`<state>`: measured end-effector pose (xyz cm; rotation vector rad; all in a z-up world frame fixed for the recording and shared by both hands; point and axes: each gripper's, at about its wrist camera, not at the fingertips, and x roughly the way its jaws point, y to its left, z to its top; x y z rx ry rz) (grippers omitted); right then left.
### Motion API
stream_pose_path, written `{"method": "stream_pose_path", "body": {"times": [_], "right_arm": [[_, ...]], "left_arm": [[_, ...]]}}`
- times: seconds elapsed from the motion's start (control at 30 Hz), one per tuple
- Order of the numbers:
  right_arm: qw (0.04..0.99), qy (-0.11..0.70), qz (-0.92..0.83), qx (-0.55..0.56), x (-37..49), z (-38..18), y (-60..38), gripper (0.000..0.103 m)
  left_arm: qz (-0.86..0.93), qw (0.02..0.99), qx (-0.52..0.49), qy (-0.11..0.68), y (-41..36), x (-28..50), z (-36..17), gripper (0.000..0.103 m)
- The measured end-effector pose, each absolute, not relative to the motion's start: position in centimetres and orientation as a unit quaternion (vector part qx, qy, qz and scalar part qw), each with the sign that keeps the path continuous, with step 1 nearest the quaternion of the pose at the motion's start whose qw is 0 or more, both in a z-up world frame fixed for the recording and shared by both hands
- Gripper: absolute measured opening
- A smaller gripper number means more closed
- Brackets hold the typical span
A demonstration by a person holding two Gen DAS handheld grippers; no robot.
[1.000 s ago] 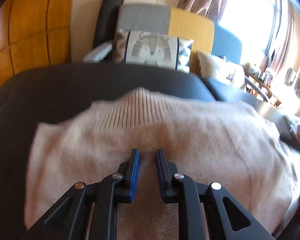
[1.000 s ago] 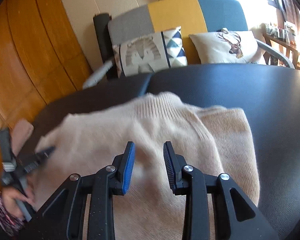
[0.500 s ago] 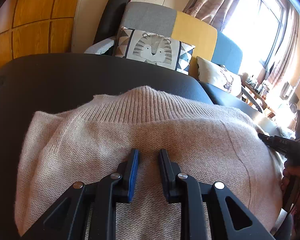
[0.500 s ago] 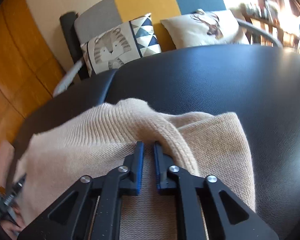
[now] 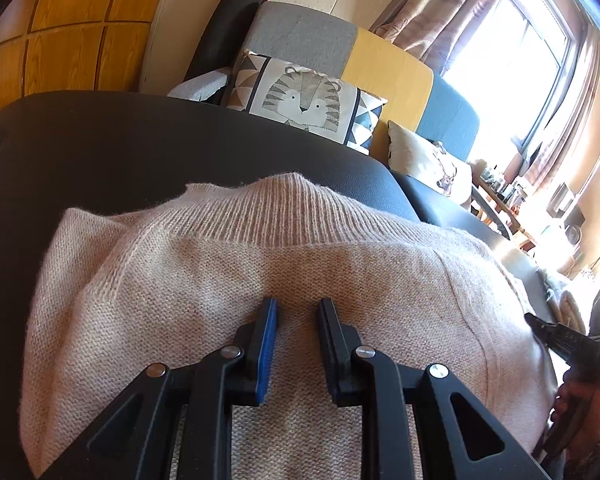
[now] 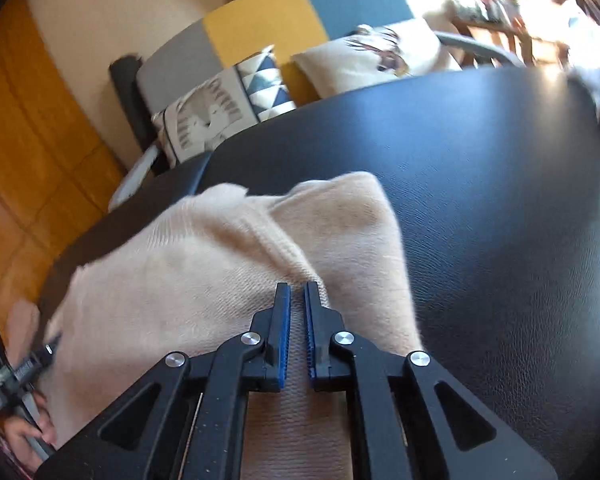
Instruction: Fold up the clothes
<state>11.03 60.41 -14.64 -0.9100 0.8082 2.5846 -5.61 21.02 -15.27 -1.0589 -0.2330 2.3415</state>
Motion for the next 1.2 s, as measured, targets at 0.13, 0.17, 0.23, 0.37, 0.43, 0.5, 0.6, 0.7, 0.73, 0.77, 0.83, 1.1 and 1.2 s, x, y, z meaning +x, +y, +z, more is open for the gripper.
{"method": "stream_pose_path", "body": {"times": [0.13,0.17,0.23,0.37,0.43,0.5,0.6,0.7,0.73,0.77,0.83,1.1,1.2], "right_arm": [[0.150,0.265,0.897,-0.320,10.6,-14.1,59.9,0.004],[0.152,0.261,0.897,-0.323,10.5,-14.0,59.8,0.004],[0.154,0.259,0.895,-0.328,10.3,-13.8,59.9,0.004],[0.164,0.250,0.893,-0.337,10.1,-13.3,59.5,0.004],[0.190,0.219,0.891,-0.350,10.0,-12.6,58.5,0.009],[0.198,0.204,0.898,-0.337,10.4,-11.1,56.6,0.009],[0.143,0.170,0.923,-0.316,10.9,-8.9,52.7,0.009],[0.107,0.124,0.928,-0.336,10.4,-8.8,49.8,0.009],[0.103,0.121,0.925,-0.345,10.2,-9.3,49.6,0.009],[0.100,0.118,0.923,-0.353,10.0,-9.8,49.3,0.009],[0.111,0.122,0.915,-0.368,10.0,-11.3,49.2,0.009],[0.120,0.141,0.923,-0.336,11.3,-13.2,49.4,0.009],[0.119,0.143,0.924,-0.334,11.4,-13.2,49.3,0.009]], "left_arm": [[0.876,0.274,-0.389,-0.080,19.5,-4.6,-15.0,0.022],[0.880,0.267,-0.386,-0.077,18.9,-4.2,-15.0,0.022],[0.885,0.257,-0.382,-0.067,17.3,-3.3,-15.3,0.022],[0.891,0.253,-0.373,-0.060,14.3,-1.6,-15.5,0.022],[0.891,0.253,-0.371,-0.070,13.3,-0.7,-15.6,0.022],[0.891,0.259,-0.364,-0.082,12.7,0.2,-15.8,0.022],[0.892,0.262,-0.357,-0.088,12.0,1.1,-15.9,0.022],[0.895,0.263,-0.351,-0.087,11.4,1.7,-15.9,0.022],[0.895,0.263,-0.349,-0.087,11.2,1.9,-15.9,0.022],[0.895,0.263,-0.349,-0.089,11.0,2.0,-16.0,0.022],[0.895,0.259,-0.352,-0.087,10.8,2.0,-16.0,0.022],[0.889,0.304,-0.332,-0.085,13.0,1.3,-13.8,0.022],[0.897,0.257,-0.350,-0.083,13.9,-1.6,-14.1,0.022]]}}
